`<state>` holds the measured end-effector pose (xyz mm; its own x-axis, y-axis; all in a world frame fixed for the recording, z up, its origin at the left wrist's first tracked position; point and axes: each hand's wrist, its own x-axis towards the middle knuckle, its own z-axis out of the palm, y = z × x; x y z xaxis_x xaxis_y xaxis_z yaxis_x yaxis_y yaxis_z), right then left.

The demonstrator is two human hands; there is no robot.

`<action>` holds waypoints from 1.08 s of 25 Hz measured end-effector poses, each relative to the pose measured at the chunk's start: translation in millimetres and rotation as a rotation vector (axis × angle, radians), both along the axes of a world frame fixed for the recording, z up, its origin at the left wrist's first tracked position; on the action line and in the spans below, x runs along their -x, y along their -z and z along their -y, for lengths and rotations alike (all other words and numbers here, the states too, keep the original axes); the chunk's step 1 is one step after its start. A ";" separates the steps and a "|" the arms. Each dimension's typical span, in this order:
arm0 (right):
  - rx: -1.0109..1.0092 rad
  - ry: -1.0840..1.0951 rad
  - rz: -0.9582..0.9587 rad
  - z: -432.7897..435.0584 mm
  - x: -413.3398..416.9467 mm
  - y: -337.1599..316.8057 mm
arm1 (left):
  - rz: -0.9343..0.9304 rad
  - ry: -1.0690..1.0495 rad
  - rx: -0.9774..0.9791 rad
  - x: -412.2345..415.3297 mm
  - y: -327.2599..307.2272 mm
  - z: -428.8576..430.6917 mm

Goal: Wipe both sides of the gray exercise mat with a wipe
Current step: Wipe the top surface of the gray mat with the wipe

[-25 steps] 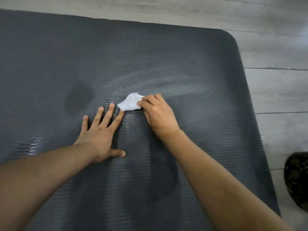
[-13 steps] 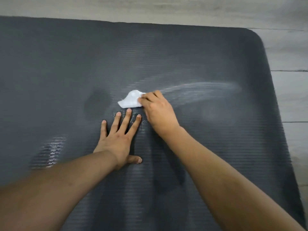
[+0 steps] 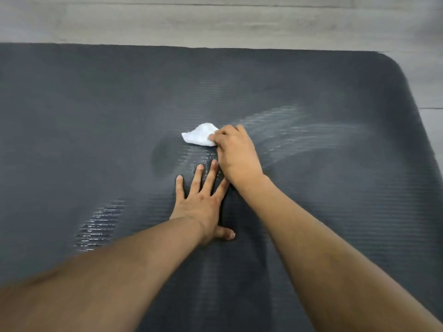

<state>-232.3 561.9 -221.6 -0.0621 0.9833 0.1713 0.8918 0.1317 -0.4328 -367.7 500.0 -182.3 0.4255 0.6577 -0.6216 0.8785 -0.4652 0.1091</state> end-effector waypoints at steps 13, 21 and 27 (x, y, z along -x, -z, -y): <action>0.029 -0.031 0.228 105.4 -25.9 -16.1 | 0.173 -0.130 -0.143 93.7 -3.5 101.8; -0.041 0.131 0.063 108.3 44.6 -1.0 | 0.111 -0.162 -0.170 82.8 5.4 103.2; -0.079 0.211 0.242 84.3 -22.0 -1.2 | 0.112 -0.159 -0.154 83.6 5.9 102.9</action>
